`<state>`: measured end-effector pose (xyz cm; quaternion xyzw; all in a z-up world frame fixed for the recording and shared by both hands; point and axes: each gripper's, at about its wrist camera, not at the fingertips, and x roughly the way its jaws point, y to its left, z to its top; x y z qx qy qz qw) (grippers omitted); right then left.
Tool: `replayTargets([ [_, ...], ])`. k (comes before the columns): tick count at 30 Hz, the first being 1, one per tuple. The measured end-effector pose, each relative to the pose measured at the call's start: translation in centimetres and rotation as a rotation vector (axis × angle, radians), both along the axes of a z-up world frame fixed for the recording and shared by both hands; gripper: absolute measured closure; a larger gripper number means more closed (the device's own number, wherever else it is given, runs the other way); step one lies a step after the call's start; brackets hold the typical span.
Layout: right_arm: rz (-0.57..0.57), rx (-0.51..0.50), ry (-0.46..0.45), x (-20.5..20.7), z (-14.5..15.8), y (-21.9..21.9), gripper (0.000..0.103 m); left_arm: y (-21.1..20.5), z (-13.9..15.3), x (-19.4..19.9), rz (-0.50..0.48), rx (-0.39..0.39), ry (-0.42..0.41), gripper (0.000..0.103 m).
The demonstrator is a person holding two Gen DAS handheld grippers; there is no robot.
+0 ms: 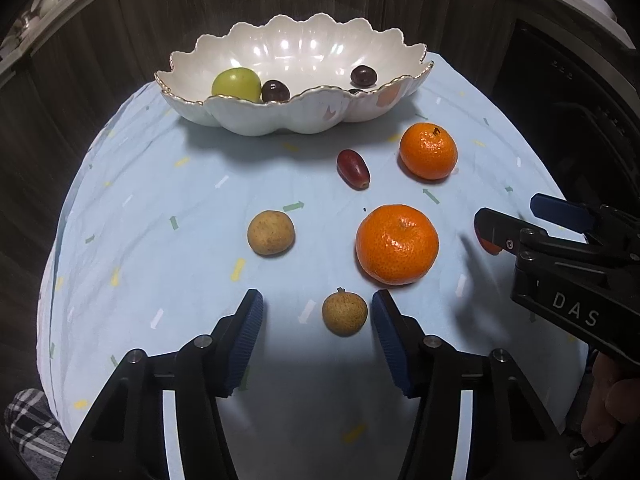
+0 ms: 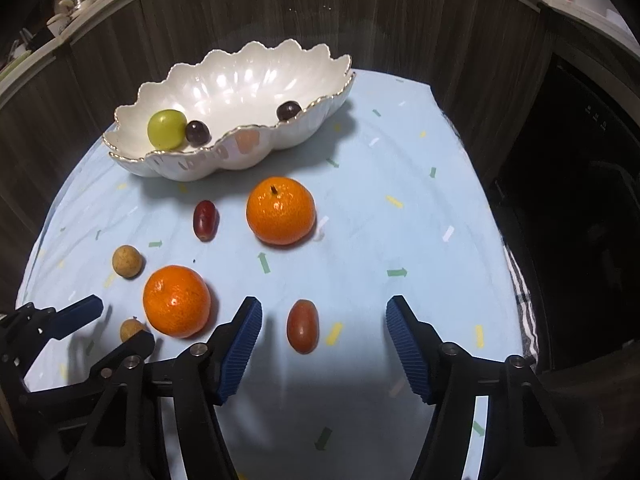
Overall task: Organize fruits
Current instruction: 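Close the left gripper on the tan longan while the right gripper grasps the oblong date, then lift and carry the longan with the left tool while the right tool carries the date to the bowl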
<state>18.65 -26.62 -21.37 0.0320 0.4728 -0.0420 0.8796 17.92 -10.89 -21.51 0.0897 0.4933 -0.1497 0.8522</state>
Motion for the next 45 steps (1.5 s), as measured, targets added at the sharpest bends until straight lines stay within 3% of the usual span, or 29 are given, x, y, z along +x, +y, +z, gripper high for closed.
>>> replayTargets([
  [6,0.0,0.005,0.029,0.1,-0.8,0.1,0.044,-0.1,-0.5,0.1,0.004,-0.01,0.018,0.055],
  [15,0.018,0.016,0.072,0.2,-1.8,0.2,0.064,-0.1,-0.6,0.0,0.015,-0.015,0.011,0.058],
  [22,0.047,0.023,0.07,0.2,-1.7,0.7,0.084,-0.3,-0.5,-0.2,0.007,-0.013,0.007,0.077],
  [45,0.056,0.026,0.019,-0.2,-0.2,1.0,0.085,0.1,0.8,-0.1,0.017,-0.003,-0.016,0.08],
])
